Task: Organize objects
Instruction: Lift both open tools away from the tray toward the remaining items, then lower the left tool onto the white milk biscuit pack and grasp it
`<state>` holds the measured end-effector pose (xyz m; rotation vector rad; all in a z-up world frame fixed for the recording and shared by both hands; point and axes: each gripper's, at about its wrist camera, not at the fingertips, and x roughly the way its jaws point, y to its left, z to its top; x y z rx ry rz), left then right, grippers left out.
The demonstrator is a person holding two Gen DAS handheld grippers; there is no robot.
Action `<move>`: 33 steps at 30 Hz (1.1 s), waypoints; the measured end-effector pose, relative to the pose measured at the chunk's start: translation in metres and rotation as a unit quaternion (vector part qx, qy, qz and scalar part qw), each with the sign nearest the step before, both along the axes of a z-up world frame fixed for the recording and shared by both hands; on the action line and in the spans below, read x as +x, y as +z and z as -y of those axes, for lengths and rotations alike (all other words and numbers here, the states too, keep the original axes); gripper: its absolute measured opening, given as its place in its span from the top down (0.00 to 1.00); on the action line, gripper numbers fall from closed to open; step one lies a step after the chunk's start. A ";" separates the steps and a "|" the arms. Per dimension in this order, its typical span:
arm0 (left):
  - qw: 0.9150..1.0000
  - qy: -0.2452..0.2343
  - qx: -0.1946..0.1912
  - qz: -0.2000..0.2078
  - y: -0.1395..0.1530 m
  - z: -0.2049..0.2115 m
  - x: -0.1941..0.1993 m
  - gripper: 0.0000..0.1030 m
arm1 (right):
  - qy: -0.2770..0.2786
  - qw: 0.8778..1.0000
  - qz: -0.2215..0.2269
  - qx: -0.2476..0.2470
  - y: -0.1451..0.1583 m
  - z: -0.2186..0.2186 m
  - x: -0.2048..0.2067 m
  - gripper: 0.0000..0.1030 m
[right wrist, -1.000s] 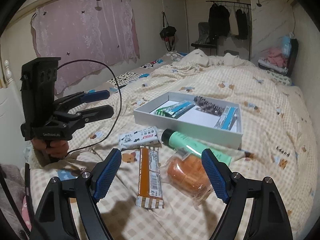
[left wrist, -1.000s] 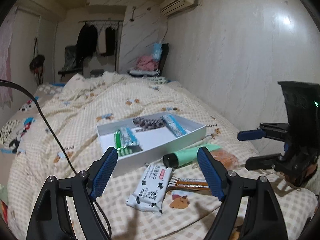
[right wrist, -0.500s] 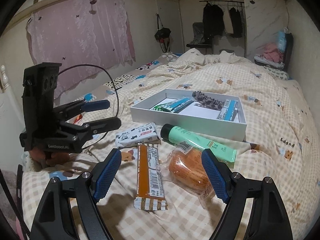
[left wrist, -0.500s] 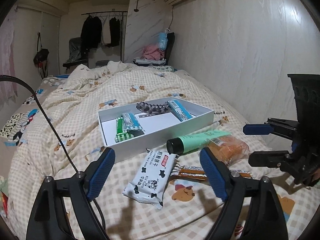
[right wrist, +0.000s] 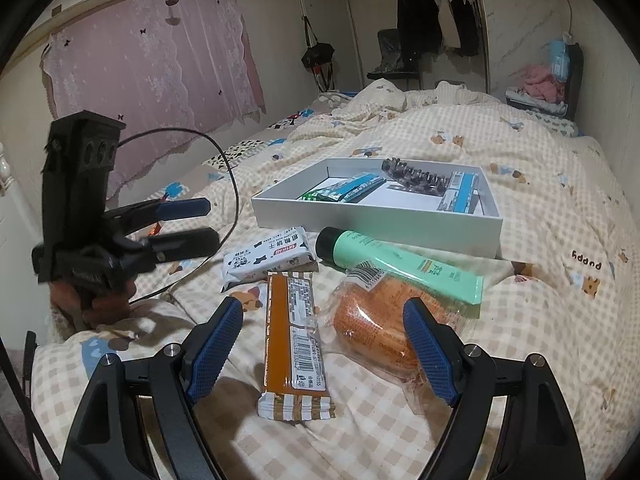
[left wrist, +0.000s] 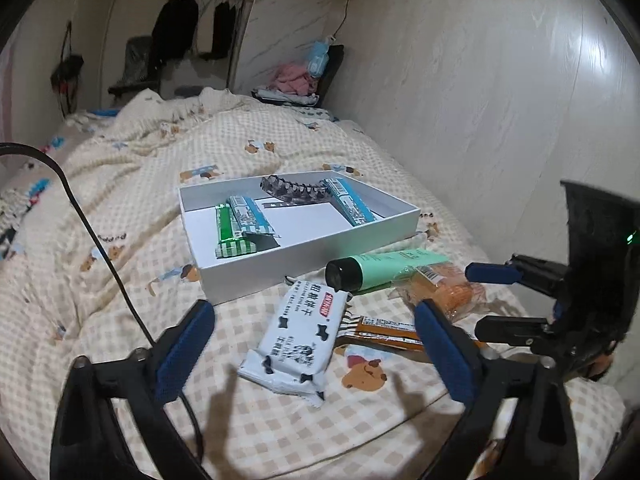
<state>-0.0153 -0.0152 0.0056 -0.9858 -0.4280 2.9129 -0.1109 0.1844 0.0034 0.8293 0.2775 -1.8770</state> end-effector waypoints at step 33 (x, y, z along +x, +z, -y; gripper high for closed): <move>0.983 -0.108 -0.117 0.094 -0.044 -0.023 -0.048 0.50 | 0.005 1.000 0.004 0.020 -0.009 0.007 0.001 0.18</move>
